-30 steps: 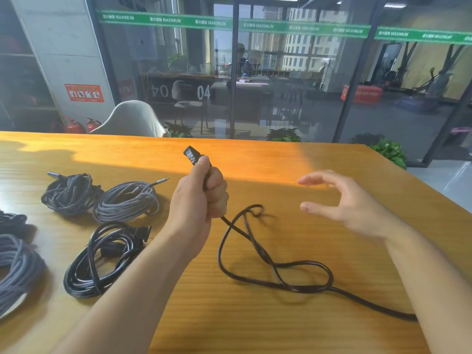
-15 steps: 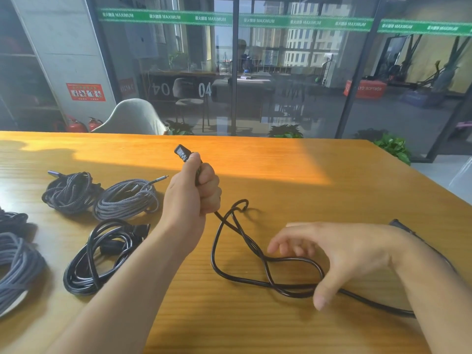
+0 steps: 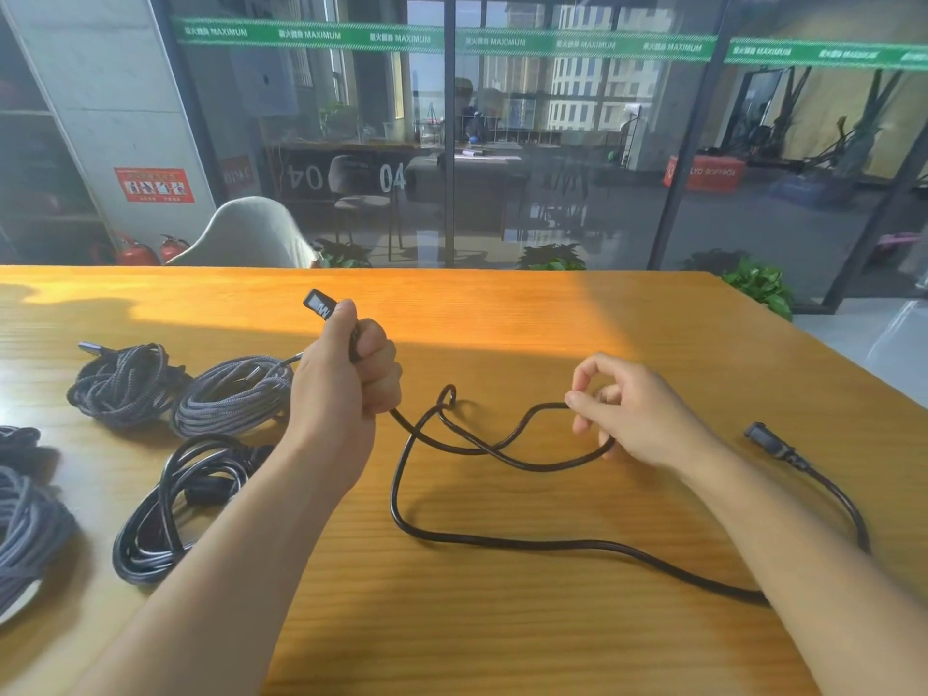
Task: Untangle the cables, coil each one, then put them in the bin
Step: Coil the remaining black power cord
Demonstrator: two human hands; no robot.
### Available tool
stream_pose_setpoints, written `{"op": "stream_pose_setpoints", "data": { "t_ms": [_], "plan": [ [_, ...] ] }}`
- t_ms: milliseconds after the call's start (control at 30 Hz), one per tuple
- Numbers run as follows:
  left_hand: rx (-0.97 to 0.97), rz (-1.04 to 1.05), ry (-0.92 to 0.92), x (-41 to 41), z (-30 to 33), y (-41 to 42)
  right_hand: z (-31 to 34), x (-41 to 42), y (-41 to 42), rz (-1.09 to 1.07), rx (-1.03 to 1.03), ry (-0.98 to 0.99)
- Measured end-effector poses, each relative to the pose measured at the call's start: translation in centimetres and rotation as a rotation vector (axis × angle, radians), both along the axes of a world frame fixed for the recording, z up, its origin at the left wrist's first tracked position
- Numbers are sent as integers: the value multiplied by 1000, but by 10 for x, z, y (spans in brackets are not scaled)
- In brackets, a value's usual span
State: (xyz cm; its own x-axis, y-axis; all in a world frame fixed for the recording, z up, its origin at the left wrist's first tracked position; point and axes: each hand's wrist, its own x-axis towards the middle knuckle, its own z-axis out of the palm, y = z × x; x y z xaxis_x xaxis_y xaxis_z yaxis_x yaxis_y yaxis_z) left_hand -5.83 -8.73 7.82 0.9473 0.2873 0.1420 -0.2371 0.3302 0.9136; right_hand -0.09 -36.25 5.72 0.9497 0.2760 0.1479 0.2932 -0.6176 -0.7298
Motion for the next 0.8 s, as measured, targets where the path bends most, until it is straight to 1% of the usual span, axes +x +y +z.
{"op": "stream_pose_setpoints", "data": {
  "t_ms": [67, 133, 233, 367, 400, 467, 533, 667, 700, 800],
  "plan": [
    [16, 6, 1, 0, -1, 1, -7, 2, 0, 31, -70, -49],
    [21, 15, 3, 1, -2, 3, -11, 3, -1, 134, -165, -89],
    [21, 25, 5, 3, -3, 6, -9, 2, -3, 253, -284, -87],
    [9, 39, 10, 5, -4, 10, 0, -4, -9, 376, -301, 64],
    [5, 44, 10, 5, -4, 10, 2, -5, -10, 387, -311, 70],
    [1, 51, 12, 4, -4, 10, 2, -2, -12, 356, -314, -5],
    [0, 53, 18, 4, -4, 10, 3, -2, -11, 341, -257, -58],
    [-16, 56, 23, 5, -3, 12, 12, -7, -8, 330, 3, 34],
    [-19, 57, 24, 4, -3, 12, 16, -8, -11, 319, 45, 28],
    [-31, 54, 28, 4, -2, 12, 22, -6, -24, 318, 63, 17]
  ]
}}
